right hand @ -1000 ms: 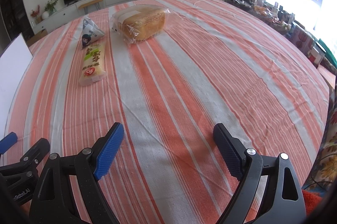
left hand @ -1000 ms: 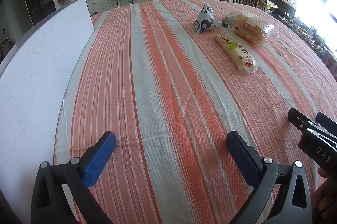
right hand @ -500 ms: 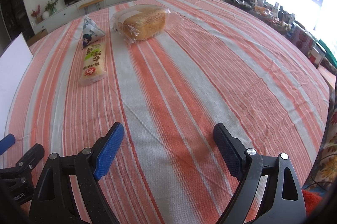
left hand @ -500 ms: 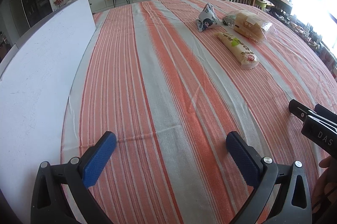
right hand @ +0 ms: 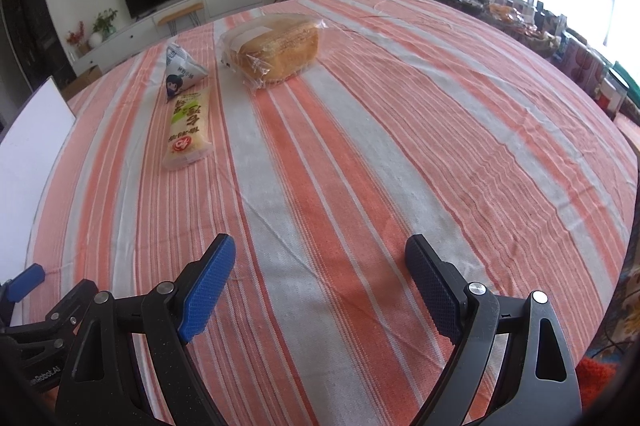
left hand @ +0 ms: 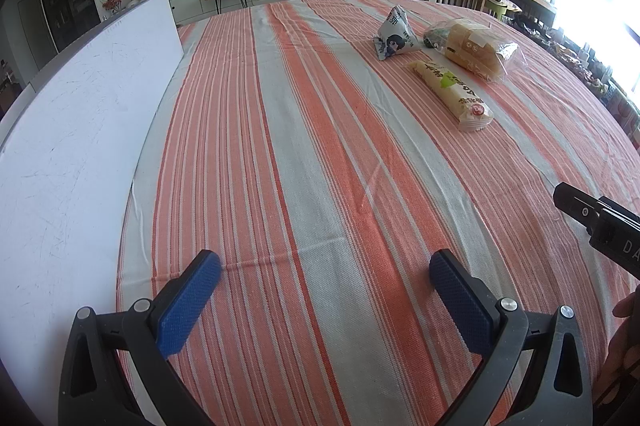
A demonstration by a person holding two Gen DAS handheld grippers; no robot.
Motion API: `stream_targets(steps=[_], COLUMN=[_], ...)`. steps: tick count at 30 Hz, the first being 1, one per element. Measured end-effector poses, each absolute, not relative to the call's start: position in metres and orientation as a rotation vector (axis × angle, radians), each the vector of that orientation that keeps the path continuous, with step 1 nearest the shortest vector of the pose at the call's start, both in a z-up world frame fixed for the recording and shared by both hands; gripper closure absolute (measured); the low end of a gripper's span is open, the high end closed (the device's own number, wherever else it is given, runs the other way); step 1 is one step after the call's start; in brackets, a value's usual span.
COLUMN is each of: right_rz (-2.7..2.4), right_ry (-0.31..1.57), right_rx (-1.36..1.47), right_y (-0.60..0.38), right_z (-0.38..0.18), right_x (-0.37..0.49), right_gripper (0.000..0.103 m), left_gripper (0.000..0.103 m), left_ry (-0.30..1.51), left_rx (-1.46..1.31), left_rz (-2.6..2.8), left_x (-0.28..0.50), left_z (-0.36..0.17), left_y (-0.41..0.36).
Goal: Organize snacks
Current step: 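Grasp the white-green rice cake packet with the right tool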
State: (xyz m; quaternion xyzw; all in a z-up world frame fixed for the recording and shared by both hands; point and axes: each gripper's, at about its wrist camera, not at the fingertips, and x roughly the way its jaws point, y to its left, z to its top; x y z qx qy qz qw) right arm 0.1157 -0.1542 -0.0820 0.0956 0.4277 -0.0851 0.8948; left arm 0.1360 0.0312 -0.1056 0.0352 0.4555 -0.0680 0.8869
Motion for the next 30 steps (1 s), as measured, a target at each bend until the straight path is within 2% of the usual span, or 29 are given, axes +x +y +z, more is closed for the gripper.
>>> stream_targets(steps=[8, 12, 13, 15, 16, 17, 18, 24, 30], right_rz=[0.092, 0.135, 0.135, 0.126, 0.136, 0.132, 0.132, 0.134, -0.124], right_ry=[0.948, 1.011, 1.034, 1.032, 1.034, 1.028, 1.025, 1.052, 0.979], right_rx=[0.144, 0.105, 0.095, 0.045, 0.025, -0.004, -0.023, 0.059, 0.066], right_y=[-0.123, -0.107, -0.103, -0.096, -0.092, -0.09, -0.089, -0.12, -0.193], right_z=[-0.058, -0.068, -0.073, -0.077, -0.078, -0.078, -0.078, -0.076, -0.079], right_x=[0.19, 0.242, 0.251, 0.26, 0.262, 0.262, 0.259, 0.212, 0.16], right_gripper=[0.015, 0.019, 0.023, 0.042, 0.048, 0.065, 0.073, 0.073, 0.073], left_gripper=[0.0, 0.0, 0.0, 0.0, 0.0, 0.0, 0.0, 0.0, 0.0], left_ry=[0.947, 0.947, 0.947, 0.947, 0.947, 0.947, 0.947, 0.947, 0.947], left_rx=[0.073, 0.073, 0.073, 0.073, 0.073, 0.073, 0.073, 0.073, 0.074], left_rz=[-0.141, -0.141, -0.141, -0.141, -0.141, -0.141, -0.141, -0.141, -0.141], left_x=[0.136, 0.136, 0.136, 0.136, 0.136, 0.136, 0.136, 0.136, 0.136], left_z=[-0.106, -0.106, -0.106, -0.105, -0.106, -0.106, -0.106, -0.106, -0.106], left_y=[0.031, 0.031, 0.031, 0.031, 0.031, 0.031, 0.031, 0.031, 0.031])
